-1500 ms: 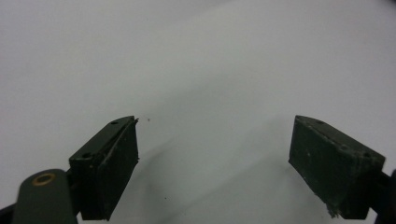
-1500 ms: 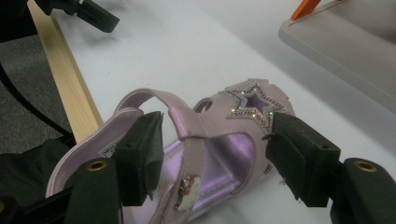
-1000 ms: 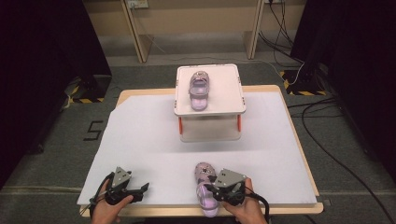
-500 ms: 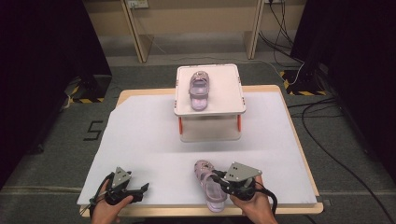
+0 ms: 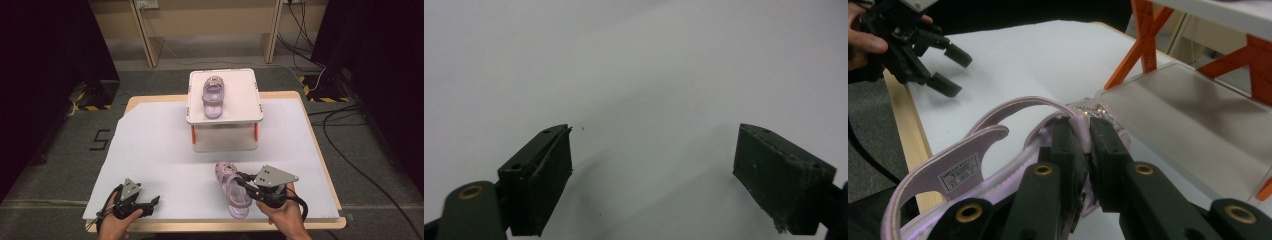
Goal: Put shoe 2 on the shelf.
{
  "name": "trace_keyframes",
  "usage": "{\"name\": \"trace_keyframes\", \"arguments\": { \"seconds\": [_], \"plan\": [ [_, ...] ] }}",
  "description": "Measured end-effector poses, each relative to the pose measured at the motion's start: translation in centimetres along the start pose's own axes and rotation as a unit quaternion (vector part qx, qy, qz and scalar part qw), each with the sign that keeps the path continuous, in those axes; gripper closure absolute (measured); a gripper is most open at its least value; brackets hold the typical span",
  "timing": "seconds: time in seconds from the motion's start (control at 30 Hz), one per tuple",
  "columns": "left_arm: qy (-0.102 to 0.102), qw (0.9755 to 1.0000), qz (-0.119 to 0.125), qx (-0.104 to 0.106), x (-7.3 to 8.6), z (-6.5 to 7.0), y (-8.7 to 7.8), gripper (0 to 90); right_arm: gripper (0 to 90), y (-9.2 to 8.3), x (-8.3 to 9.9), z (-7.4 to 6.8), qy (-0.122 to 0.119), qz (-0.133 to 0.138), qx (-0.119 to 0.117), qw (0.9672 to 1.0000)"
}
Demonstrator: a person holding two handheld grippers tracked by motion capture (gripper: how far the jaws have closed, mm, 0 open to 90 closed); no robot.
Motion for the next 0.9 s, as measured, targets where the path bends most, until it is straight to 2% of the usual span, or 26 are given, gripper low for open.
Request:
{"name": "trace_keyframes", "arguments": {
  "seconds": [0.2,0.53,0.9],
  "plan": [
    [-0.001,1.0,0.0,0.0,0.0,0.0,0.1,15.3,82.7,-1.2,-1.4,1.1,-0.001,0.015,0.009,0.9998],
    [0.001,1.0,-0.003,0.001,0.0,0.0,0.2,15.3,82.7,-3.5,-4.5,3.9,0.004,0.049,0.031,0.9983],
    [0.002,1.0,-0.003,0.002,-0.1,0.1,0.4,15.3,82.9,-5.4,-8.9,6.8,0.001,0.078,0.048,0.9958]
  ]
}}
Point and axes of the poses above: each handheld gripper's, and its own axes: y roughly forward along the jaws, x roughly out of its underside, z roughly to its right, the point moved 9 cm from there along y, roughly forward along the jaws, and after that the axes turned 2 degrees about -y, right-handed, at the moved point
